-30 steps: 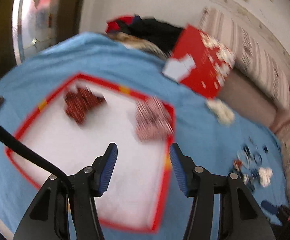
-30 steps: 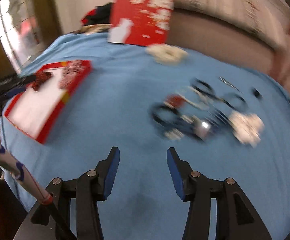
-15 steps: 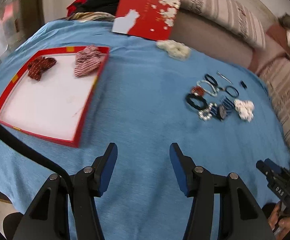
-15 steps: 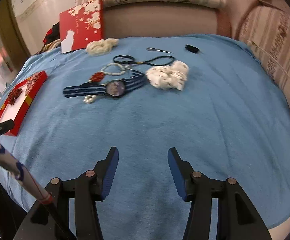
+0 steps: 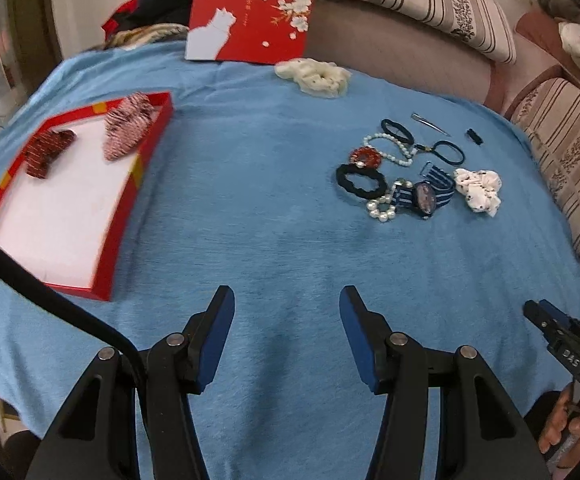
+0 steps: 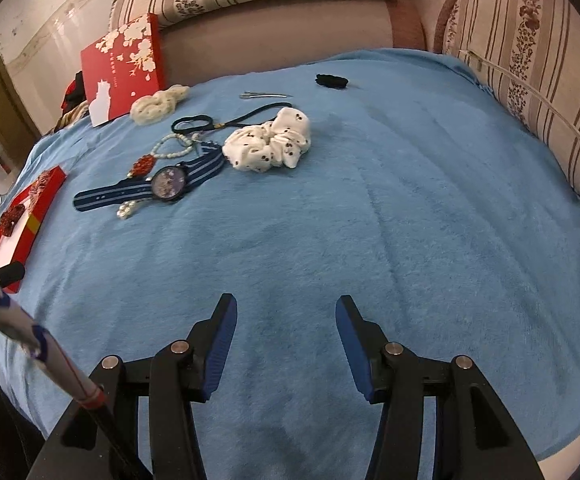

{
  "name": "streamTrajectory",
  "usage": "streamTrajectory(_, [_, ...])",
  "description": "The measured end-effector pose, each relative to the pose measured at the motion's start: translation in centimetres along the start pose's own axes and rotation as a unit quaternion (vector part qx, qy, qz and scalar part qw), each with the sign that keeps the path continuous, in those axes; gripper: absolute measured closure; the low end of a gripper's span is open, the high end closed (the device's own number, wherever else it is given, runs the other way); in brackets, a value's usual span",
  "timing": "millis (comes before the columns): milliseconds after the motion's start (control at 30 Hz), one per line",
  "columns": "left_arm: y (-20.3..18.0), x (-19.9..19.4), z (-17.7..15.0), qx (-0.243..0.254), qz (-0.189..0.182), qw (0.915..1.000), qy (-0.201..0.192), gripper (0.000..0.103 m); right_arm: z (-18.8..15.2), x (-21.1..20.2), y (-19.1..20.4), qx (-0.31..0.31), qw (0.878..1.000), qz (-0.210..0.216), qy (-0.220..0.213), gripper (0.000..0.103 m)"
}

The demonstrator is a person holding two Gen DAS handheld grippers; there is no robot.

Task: Organize jewelry
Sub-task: 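Withdraw both tools from the tray back toward the remaining jewelry, then grasp the blue striped watch by its face with left tool while right tool grasps white scrunchie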

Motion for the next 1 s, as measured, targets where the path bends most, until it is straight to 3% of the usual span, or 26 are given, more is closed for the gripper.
streamTrajectory(200, [-2.9,2.4,0.5,0.014,-0.07,0.9971,0.024,0.05,1.7,1.4,-0.5,-0.001,1.0,0.006,-0.006,0.048])
streamTrajectory(367, [-6.5,4.0,3.2,0.033,-0.121,0.992,0.012,0.048,3.4,2.3,-0.8,0.004,1.0,0.01,-0.014,0.048])
streamTrajectory(433, [-8.0,5.1,4.4,0.058,-0.115,0.9916,0.005,0.04,3.9,2.6,-0.9,0.007,1.0,0.011,-0.015,0.048])
streamTrajectory(533, [-9.4,7.4,5.3,0.074,-0.108,0.9912,0.02,0.039,4.2,3.1,-1.1,0.012,1.0,0.011,-0.014,0.048])
streamTrajectory(567, [-9.7,8.0,5.4,0.074,-0.108,0.9909,0.03,0.054,4.2,3.2,-1.2,0.013,1.0,0.011,-0.013,0.048])
streamTrajectory(600, [-9.8,8.5,5.4,0.073,-0.111,0.9903,0.042,0.096,4.1,3.3,-1.2,0.013,1.0,0.01,-0.012,0.048])
streamTrajectory(633, [-9.8,9.2,5.2,0.067,-0.108,0.9901,0.06,0.098,4.1,3.4,-1.2,0.013,1.0,0.01,-0.012,0.048])
streamTrajectory(733, [-9.2,8.4,4.7,0.042,-0.117,0.991,0.05,0.102,3.8,3.6,-1.3,0.012,1.0,0.008,-0.009,0.048])
streamTrajectory(867, [-7.4,5.2,3.2,0.014,-0.14,0.989,0.044,0.102,3.1,3.5,-1.3,0.014,1.0,0.008,-0.007,0.048])
streamTrajectory(1000, [-4.2,1.6,0.8,0.01,-0.135,0.9902,0.036,0.102,2.3,2.8,-1.2,0.021,1.0,0.012,-0.009,0.048])
Point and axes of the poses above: each gripper's, at about its wrist camera, not at the fingertips, and x roughly the way its jaws point, y to its left, z to its top, the point moved 4 cm from there along x, roughly the way its jaws point, and after that the axes turned 7 degrees about -x, right-handed, at the moved point
